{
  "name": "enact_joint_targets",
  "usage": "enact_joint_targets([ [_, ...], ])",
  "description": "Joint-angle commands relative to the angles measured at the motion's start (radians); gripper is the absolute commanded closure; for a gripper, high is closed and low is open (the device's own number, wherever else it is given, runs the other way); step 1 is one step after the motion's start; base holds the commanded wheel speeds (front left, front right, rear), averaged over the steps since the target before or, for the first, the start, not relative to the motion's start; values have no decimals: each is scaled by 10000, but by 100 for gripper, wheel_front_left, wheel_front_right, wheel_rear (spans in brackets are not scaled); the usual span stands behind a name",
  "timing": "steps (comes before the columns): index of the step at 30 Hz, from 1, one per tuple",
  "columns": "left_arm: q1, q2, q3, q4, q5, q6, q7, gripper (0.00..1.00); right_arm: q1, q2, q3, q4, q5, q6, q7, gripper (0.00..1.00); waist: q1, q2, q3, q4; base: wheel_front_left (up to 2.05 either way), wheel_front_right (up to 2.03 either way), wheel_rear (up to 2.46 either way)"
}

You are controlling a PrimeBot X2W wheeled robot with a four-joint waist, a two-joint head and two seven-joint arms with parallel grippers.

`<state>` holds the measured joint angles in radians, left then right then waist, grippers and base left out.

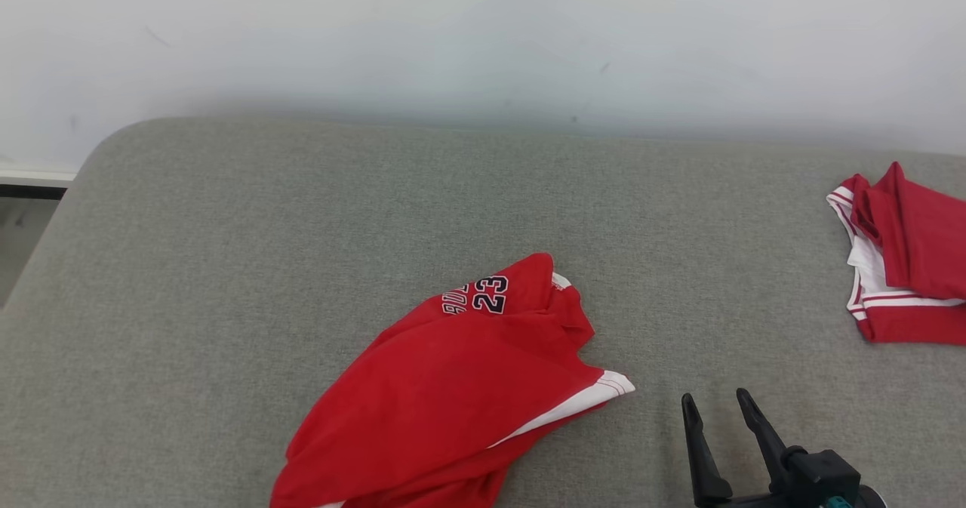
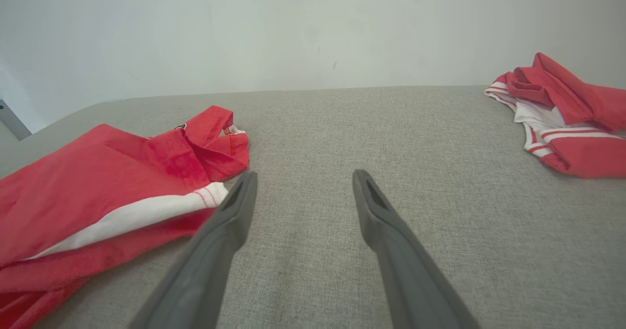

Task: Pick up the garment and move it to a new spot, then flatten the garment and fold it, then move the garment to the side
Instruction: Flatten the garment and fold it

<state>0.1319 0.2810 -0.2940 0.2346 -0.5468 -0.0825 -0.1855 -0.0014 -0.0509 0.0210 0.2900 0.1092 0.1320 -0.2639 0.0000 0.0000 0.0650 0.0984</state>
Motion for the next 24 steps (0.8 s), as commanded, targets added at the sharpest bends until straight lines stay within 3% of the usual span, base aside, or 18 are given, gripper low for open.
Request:
enact_joint_targets([
  [1, 44, -68, 48, 31, -54, 28, -124, 0, 44, -48, 40, 26, -38, -22, 4, 0, 0, 0, -27, 73, 0, 0, 0],
  [14, 237, -691, 143, 225, -1055, -226, -361, 0, -357, -1044, 1465, 479, 51, -22, 3, 0, 0, 0, -56, 482, 0, 0, 0],
  [24, -124, -893, -41, 434, -1113, -295, -460, 0, -1218, -1924, 2662, 1241, 258, -22, 3, 0, 0, 0, -39, 623, 0, 0, 0],
])
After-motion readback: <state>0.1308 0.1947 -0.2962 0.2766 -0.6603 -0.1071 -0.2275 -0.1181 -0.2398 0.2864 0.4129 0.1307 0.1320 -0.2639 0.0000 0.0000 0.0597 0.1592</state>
